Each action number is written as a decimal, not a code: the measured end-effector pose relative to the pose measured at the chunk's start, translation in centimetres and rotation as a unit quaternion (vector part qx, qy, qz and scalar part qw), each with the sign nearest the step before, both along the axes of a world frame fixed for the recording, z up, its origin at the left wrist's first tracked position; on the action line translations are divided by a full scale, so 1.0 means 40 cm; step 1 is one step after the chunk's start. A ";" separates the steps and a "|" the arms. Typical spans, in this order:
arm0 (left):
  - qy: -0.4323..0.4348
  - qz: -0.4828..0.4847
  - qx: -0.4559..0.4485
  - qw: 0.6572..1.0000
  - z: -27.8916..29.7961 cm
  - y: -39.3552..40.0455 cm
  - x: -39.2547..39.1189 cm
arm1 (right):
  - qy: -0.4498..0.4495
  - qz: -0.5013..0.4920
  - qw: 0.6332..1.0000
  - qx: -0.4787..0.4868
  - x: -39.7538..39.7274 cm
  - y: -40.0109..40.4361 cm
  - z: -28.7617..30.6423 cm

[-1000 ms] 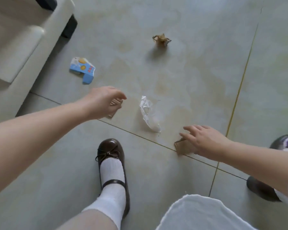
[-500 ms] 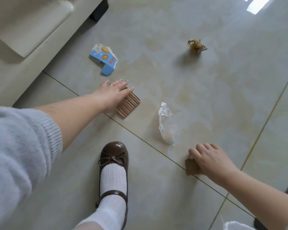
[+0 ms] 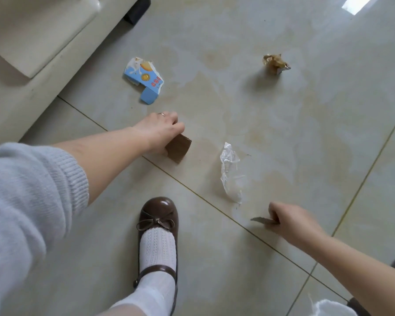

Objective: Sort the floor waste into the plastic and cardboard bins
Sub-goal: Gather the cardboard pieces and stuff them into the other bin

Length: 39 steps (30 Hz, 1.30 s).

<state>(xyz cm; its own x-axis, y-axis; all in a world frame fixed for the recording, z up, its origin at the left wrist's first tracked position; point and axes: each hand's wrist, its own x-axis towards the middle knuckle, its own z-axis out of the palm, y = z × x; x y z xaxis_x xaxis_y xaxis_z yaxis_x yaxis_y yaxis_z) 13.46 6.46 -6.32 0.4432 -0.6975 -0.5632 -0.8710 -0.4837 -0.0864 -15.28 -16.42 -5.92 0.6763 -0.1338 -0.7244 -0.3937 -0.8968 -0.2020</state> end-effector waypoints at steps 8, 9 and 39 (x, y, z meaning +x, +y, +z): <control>0.170 0.247 -0.149 0.942 0.001 0.066 0.063 | -0.181 -0.374 0.883 0.219 0.186 0.003 0.031; 0.165 0.277 -0.173 0.931 0.011 0.072 0.093 | -0.196 -0.391 0.867 0.238 0.210 0.000 0.040; 0.275 0.595 -0.491 0.574 0.060 -0.150 0.237 | -0.215 -0.547 0.736 0.336 0.457 -0.154 0.100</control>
<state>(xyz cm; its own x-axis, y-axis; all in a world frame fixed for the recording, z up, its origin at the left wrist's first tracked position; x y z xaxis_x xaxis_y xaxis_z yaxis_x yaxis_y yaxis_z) 22.95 0.47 -3.93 0.8781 -0.1868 -0.4406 0.3611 -0.3456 0.8661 2.99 -22.59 -1.91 0.6159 -0.4778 -0.6264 -0.5756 0.2700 -0.7719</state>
